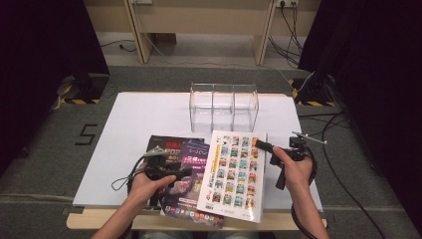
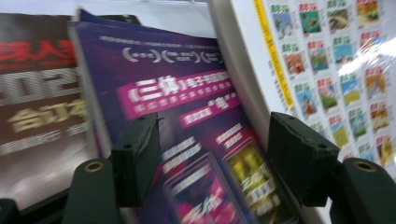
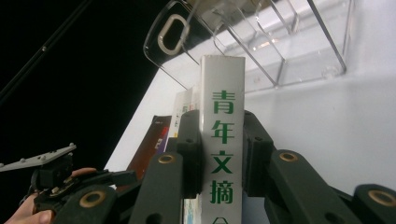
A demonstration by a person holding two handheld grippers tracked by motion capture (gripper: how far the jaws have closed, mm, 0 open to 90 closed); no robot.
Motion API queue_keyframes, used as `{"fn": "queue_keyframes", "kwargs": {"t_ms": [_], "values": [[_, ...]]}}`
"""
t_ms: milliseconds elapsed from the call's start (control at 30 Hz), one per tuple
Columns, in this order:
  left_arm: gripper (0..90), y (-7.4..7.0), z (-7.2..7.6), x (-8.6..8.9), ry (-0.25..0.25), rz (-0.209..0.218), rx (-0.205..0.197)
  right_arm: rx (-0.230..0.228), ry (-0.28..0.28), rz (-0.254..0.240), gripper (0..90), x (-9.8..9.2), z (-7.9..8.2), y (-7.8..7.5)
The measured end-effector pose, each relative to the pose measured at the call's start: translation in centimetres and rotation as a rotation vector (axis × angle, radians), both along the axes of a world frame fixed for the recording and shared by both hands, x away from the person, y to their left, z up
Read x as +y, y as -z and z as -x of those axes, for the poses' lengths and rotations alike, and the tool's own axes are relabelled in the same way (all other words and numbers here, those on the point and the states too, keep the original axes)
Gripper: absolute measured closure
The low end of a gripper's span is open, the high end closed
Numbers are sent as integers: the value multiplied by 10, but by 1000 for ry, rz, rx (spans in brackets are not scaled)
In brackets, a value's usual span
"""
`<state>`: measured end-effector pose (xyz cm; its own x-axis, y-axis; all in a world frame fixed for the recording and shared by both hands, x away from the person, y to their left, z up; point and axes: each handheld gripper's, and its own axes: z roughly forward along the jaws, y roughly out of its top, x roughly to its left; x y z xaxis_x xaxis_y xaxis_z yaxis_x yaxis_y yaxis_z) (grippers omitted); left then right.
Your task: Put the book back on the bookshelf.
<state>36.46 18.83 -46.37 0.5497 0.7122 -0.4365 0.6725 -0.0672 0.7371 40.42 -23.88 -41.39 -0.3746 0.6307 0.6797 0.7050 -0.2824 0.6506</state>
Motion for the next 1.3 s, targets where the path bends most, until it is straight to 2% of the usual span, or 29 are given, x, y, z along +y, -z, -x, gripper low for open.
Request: {"fn": "queue_keyframes", "kwargs": {"t_ms": [67, 100, 200, 267, 300, 433, 533, 600, 633, 833, 1167, 1300], "values": [[343, -2, 6, 10, -26, 0, -20, -29, 12, 22, 739, 2, 3, -10], [343, -3, 8, 14, -36, -2, -36, -29, 12, 22, 739, 2, 3, -10], [346, -4, 13, 24, -72, -8, -64, -76, 27, 54, 739, 3, 7, -21], [348, -4, 16, 29, -94, -3, -72, -114, 44, 75, 739, 4, 10, -33], [348, -3, 16, 31, -101, -8, -74, -114, 44, 75, 739, 4, 10, -33], [343, -3, 16, 40, -150, -34, -95, -189, 75, 101, 739, 4, 16, -48], [345, -2, 16, 44, -177, -30, -100, -234, 101, 116, 739, 4, 20, -59], [329, 0, 16, 45, -179, -31, -98, -274, 124, 133, 739, 5, 22, -68], [329, 1, 16, 46, -179, -35, -98, -274, 124, 133, 739, 5, 22, -68], [308, 3, 15, 48, -195, -37, -82, -351, 172, 181, 739, 9, 22, -89], [310, 3, 15, 51, -207, -27, -84, -416, 242, 224, 739, 14, 10, -118], [308, 4, 15, 52, -206, -26, -78, -442, 270, 270, 739, 21, 3, -125]]}}
